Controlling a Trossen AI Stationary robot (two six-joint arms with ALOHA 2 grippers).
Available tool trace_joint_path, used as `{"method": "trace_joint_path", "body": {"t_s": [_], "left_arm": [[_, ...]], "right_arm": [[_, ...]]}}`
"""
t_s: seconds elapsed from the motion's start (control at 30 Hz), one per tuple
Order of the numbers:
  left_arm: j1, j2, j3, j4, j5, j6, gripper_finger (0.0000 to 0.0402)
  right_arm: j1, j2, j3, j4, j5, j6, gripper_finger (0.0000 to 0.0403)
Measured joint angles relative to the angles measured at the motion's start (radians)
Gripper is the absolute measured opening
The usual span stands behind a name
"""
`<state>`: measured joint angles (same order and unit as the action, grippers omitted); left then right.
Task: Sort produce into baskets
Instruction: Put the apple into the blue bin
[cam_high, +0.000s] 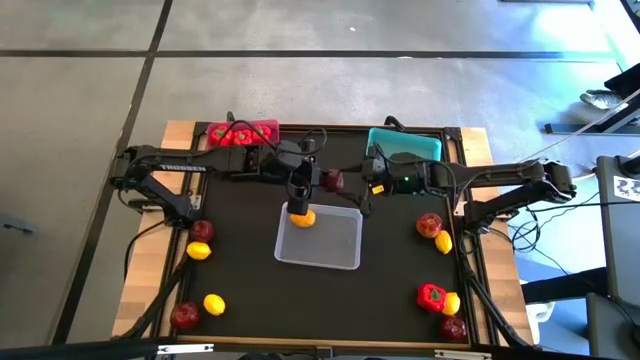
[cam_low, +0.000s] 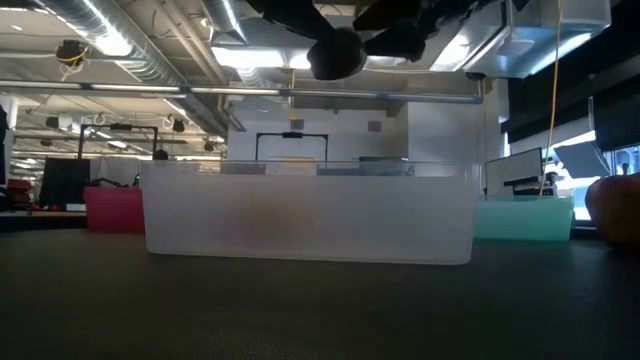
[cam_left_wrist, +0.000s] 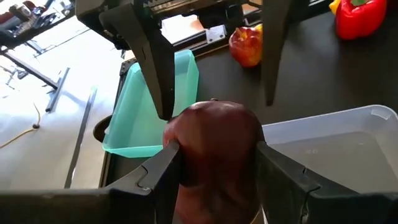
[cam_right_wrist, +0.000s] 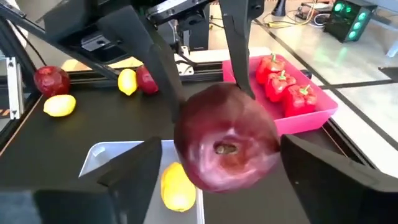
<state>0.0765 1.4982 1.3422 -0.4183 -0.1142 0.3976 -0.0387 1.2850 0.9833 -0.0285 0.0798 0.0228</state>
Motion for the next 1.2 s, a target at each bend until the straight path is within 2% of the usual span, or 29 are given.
{"method": "trace_joint_path", "body": {"t_s": [0.17, 0.37, 0.73, 1.0, 1.2], "left_arm": [[0.0, 0.0, 0.0, -0.005, 0.001, -0.002, 0.0175], [-0.005, 0.0, -0.001, 0.028, 0.001, -0.01, 0.0175], [-0.018, -0.001, -0.001, 0.048, 0.002, -0.027, 0.0175], [-0.018, -0.001, -0.001, 0.047, 0.002, -0.044, 0.0177], [-0.017, -0.001, -0.001, 0.056, 0.002, -0.07, 0.0223]], "right_arm": [[0.0, 0.0, 0.0, -0.019, -0.045, -0.029, 0.0365], [0.0, 0.02, 0.0, 0.004, -0.012, -0.038, 0.0366], [0.0, 0.028, 0.0, 0.067, -0.011, -0.059, 0.0321], [0.0, 0.028, 0.0, 0.061, -0.003, -0.06, 0.0259], [0.0, 0.028, 0.0, 0.062, 0.023, -0.082, 0.0253]]}}
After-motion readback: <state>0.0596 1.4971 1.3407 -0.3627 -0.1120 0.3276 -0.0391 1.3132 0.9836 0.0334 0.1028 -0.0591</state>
